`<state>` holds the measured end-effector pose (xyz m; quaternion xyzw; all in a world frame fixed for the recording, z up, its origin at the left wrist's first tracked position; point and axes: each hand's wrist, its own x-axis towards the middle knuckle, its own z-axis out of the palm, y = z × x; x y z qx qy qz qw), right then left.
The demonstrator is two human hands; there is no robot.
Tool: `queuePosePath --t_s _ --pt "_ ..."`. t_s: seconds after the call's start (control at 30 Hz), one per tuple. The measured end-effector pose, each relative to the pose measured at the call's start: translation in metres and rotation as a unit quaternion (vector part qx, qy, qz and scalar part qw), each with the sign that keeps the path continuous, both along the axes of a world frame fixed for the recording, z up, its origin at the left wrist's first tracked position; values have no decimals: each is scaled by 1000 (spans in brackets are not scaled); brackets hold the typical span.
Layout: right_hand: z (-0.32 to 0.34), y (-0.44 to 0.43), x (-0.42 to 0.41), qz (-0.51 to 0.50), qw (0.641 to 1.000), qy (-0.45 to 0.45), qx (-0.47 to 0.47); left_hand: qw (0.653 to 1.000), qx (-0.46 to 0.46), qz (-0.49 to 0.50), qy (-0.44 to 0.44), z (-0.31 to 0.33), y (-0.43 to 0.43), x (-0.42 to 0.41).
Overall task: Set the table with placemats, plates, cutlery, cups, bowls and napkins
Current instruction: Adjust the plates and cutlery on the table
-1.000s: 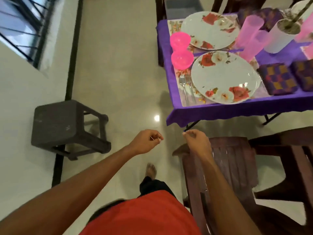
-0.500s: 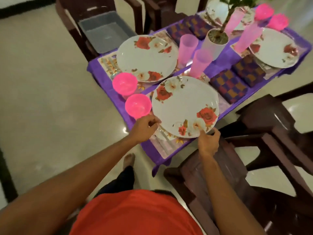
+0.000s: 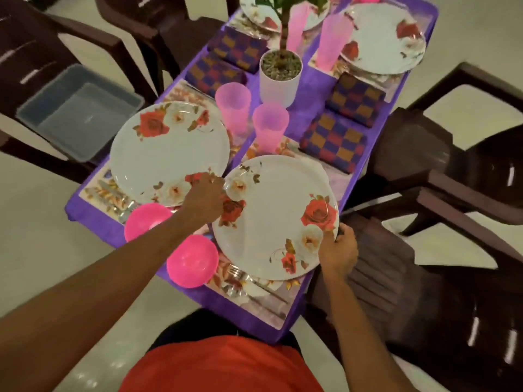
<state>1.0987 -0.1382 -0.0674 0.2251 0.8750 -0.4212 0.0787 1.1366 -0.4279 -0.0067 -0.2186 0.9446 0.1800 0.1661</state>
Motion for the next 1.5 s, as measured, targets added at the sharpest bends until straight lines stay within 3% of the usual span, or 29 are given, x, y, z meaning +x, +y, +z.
queuePosePath --t_s 0.27,0.5,1.03,1.2,1.37,1.5 --pt "-8 -14 6 -67 996 53 -1 998 -17 -56 2 -31 -21 7" --pt "-11 -30 9 -110 990 84 31 996 48 -75 21 -37 -28 16" --pt "-8 -29 7 -157 983 53 82 976 149 -147 61 -40 -45 -5" --pt "2 -45 75 -80 973 115 184 952 168 -239 97 -36 -59 9" --pt "-3 -58 147 58 979 93 173 901 251 -351 43 -26 -65 32" --pt "-8 -56 172 142 967 107 184 896 240 -373 19 -26 -61 45"
